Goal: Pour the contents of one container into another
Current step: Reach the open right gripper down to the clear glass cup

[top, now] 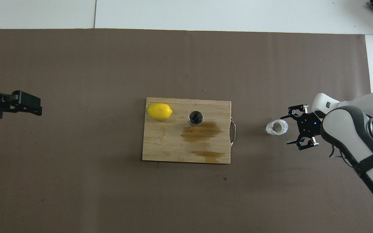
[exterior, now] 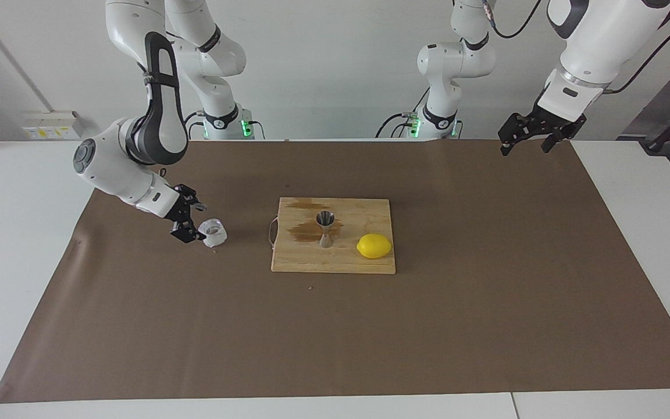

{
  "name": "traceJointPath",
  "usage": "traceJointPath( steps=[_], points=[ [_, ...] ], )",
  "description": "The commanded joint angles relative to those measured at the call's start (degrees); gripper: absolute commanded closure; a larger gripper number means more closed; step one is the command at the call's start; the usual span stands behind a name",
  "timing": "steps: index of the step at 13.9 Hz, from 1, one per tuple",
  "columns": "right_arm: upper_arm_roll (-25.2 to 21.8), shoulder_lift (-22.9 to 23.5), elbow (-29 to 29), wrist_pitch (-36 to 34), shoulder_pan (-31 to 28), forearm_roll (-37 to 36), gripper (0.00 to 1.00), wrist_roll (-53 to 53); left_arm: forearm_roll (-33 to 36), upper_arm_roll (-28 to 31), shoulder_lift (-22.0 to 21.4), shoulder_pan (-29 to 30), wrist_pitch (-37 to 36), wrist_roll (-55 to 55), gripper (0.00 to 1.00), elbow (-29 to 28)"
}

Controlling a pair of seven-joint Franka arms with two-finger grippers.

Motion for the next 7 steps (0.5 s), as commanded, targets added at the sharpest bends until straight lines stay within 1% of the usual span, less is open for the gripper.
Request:
traceJointPath(
  steps=[1,2,5,7],
  points=[
    [0.4,2.8,-0.6,1.9,-0.8,5.6,0.00,-6.0,0.7,0.3,-0.8,-0.3,0.7,-0.1,0.00,-0.8],
    [0.3,4.0,-0.6,2.0,-1.0,8.7,0.00,-8.9,0.7,0.3,-0.8,-0.3,0.7,-0.1,0.00,-0.8],
    [0.4,6.9,-0.3,1.9,-2.2,13.0,0.00,-12.9,0.7,0.3,-0.8,-0.3,0.7,-0.1,0.00,-0.8],
    [0.4,7.1,0.0,1.2,-2.1,14.6,0.00,-14.0,0.7,0.3,-0.8,-0.3,0.7,-0.2,0.00,-0.8]
  ],
)
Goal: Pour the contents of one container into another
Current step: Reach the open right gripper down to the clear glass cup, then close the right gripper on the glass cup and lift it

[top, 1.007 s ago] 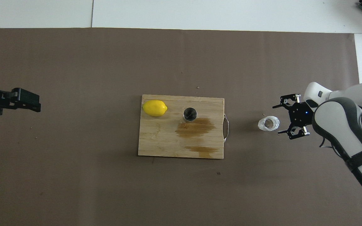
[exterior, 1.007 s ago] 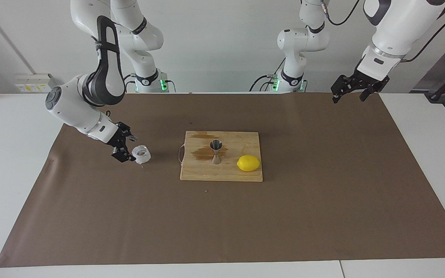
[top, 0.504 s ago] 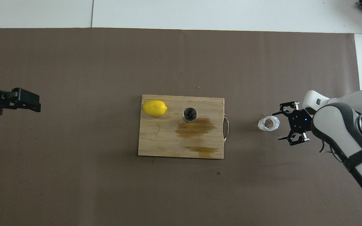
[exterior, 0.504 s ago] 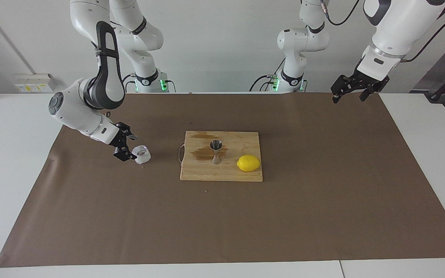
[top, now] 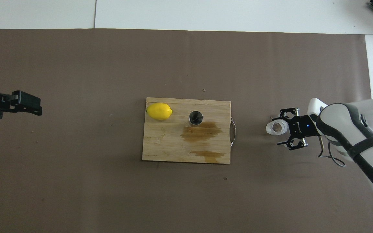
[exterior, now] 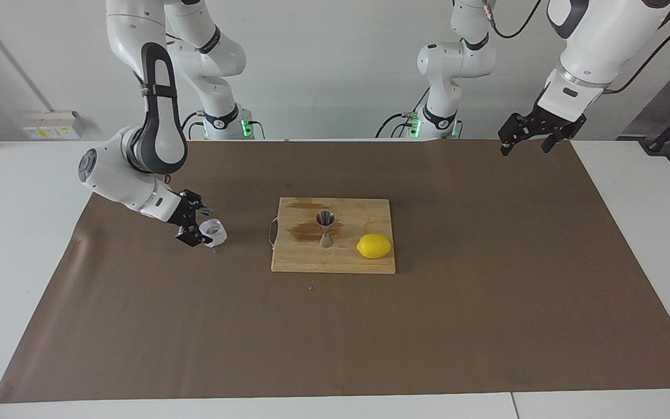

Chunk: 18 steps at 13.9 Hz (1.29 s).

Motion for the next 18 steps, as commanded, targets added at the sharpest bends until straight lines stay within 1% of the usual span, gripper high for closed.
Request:
traceJointPath(
  steps=[1,2,3,4,7,11,15,18],
  points=[
    [0.4,0.2,0.7,-0.5,-0.7,2.6,0.00,-1.8,0.7,0.3,-0.8,-0.3,0.7,-0.1,0.00,-0.8],
    [0.4,0.2,0.6,-0.4,-0.7,3.5,0.53,-1.8,0.7,0.3,-0.8,-0.3,0.7,-0.1,0.00,-0.8],
    [0.4,0.2,0.7,-0.3,-0.7,3.9,0.94,-1.8,0.7,0.3,-0.8,-0.3,0.7,-0.1,0.00,-0.8],
    [0.4,0.2,0.9,-0.4,-0.8,4.4,1.00,-1.7,0.7,0.3,-0.8,-0.3,0.7,-0.1,0.00,-0.8],
    [0.5,-1.0,2.0,-0.4,0.0,5.4,1.00,0.5,0.7,0.3,-0.8,-0.3,0.7,-0.1,0.00,-0.8],
    [1.0,-3.7,3.5,0.5,2.2,5.2,1.00,10.5,0.7,0.3,-0.8,-0.3,0.7,-0.1,0.00,-0.8],
    [1.0,-5.4,4.5,2.9,7.6,4.7,1.00,19.4,0.7,0.3,-0.8,-0.3,0.7,-0.1,0.00,-0.8],
    [1.0,-6.1,6.1,5.5,12.4,3.1,1.00,28.7,0.7,0.3,-0.8,-0.3,0.7,-0.1,0.00,-0.8]
  ],
)
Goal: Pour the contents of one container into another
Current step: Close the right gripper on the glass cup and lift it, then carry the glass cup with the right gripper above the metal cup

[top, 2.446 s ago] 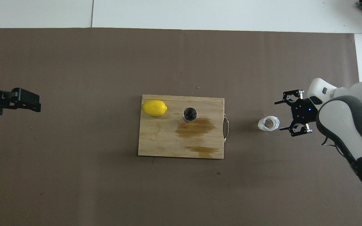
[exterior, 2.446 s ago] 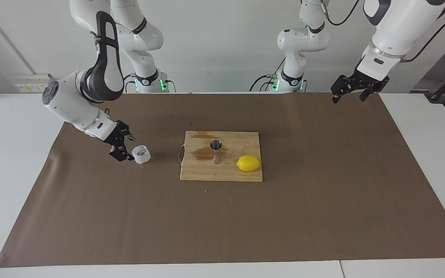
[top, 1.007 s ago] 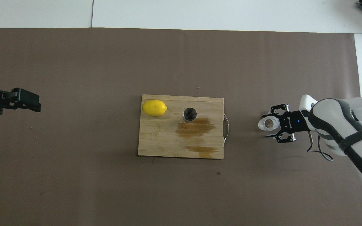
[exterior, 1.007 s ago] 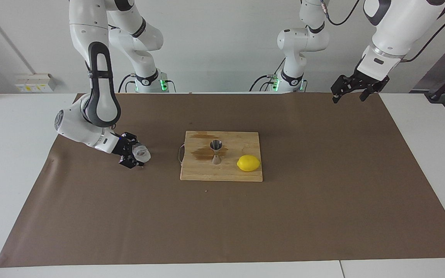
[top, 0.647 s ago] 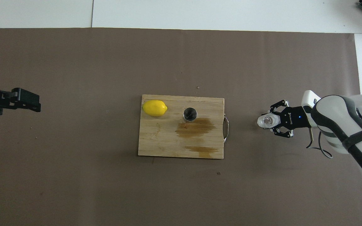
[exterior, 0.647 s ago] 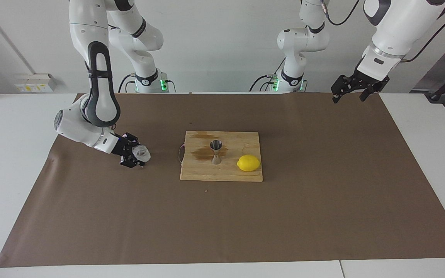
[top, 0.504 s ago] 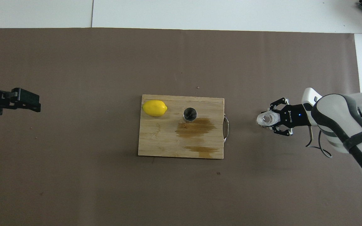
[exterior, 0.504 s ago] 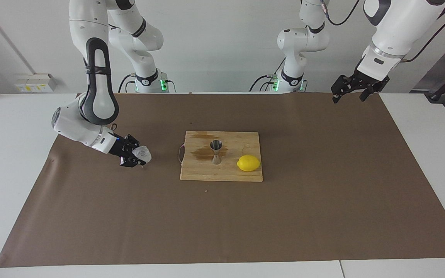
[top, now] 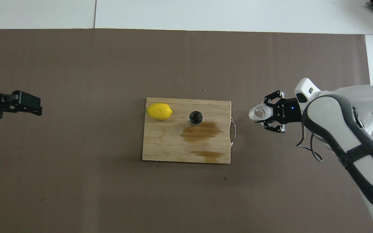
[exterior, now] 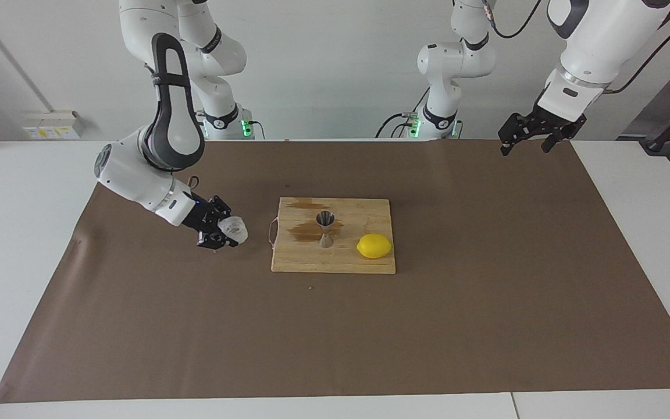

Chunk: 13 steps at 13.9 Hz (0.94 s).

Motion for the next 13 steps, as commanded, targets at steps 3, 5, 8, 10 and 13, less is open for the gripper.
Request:
traceJointPath(
  steps=[3,5,8,10,13],
  points=[
    [0.1,-0.7,3.3,2.7,5.8,-4.8,1.00,13.3,0.7,0.3,-0.8,-0.3,0.7,-0.1,0.00,-0.8],
    [0.1,-0.6,4.4,2.7,8.5,-7.7,1.00,19.1,0.7,0.3,-0.8,-0.3,0.7,-0.1,0.00,-0.8],
    [0.1,-0.6,6.1,4.8,13.0,-15.1,1.00,26.8,0.7,0.3,-0.8,-0.3,0.7,-0.2,0.00,-0.8],
    [0.1,-0.5,7.7,4.8,15.2,-20.2,1.00,31.9,0.7,0.3,-0.8,-0.3,0.7,-0.1,0.00,-0.8],
    [0.1,-0.3,9.7,4.6,18.3,-29.3,1.00,39.9,0.7,0.3,-0.8,-0.3,0.7,-0.1,0.00,-0.8]
  ],
)
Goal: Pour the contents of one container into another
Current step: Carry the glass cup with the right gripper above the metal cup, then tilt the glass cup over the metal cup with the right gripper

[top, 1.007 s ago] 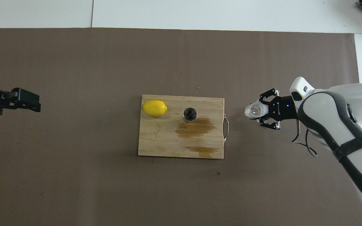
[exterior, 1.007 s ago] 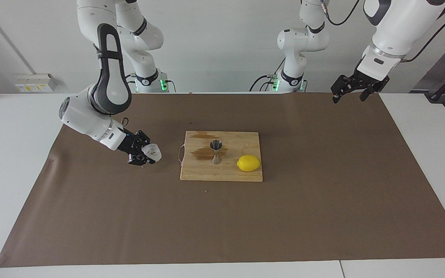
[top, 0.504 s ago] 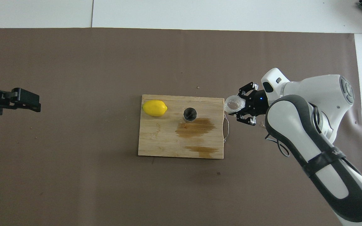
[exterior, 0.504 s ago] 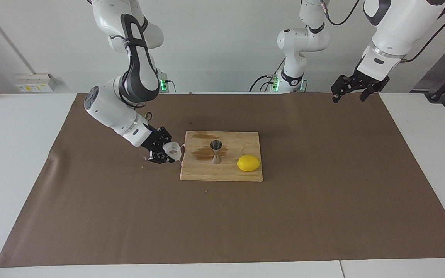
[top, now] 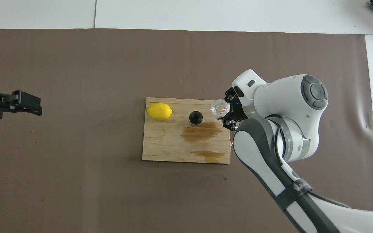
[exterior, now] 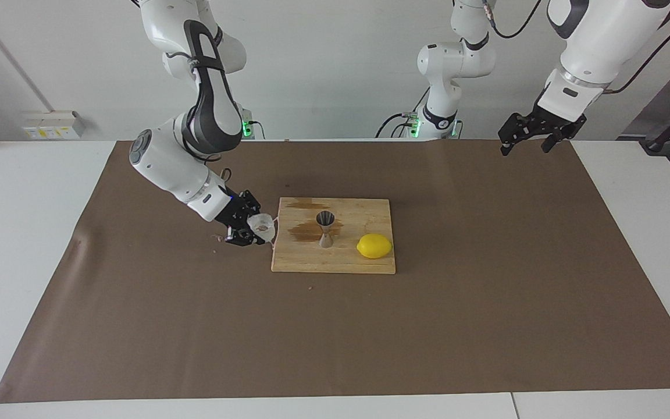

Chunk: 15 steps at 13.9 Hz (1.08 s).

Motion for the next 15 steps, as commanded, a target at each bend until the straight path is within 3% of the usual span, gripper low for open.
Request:
traceJointPath(
  steps=[1,3,15],
  points=[
    [-0.1,0.0,1.6,-0.1,2.8,-7.7,1.00,8.6,0.7,0.3,-0.8,-0.3,0.7,-0.1,0.00,-0.8],
    [-0.1,0.2,2.7,-0.4,4.5,-13.9,1.00,13.2,0.7,0.3,-0.8,-0.3,0.7,-0.2,0.00,-0.8],
    [-0.1,0.7,3.3,-0.4,9.6,-32.7,1.00,18.8,0.7,0.3,-0.8,-0.3,0.7,-0.1,0.00,-0.8]
  ],
)
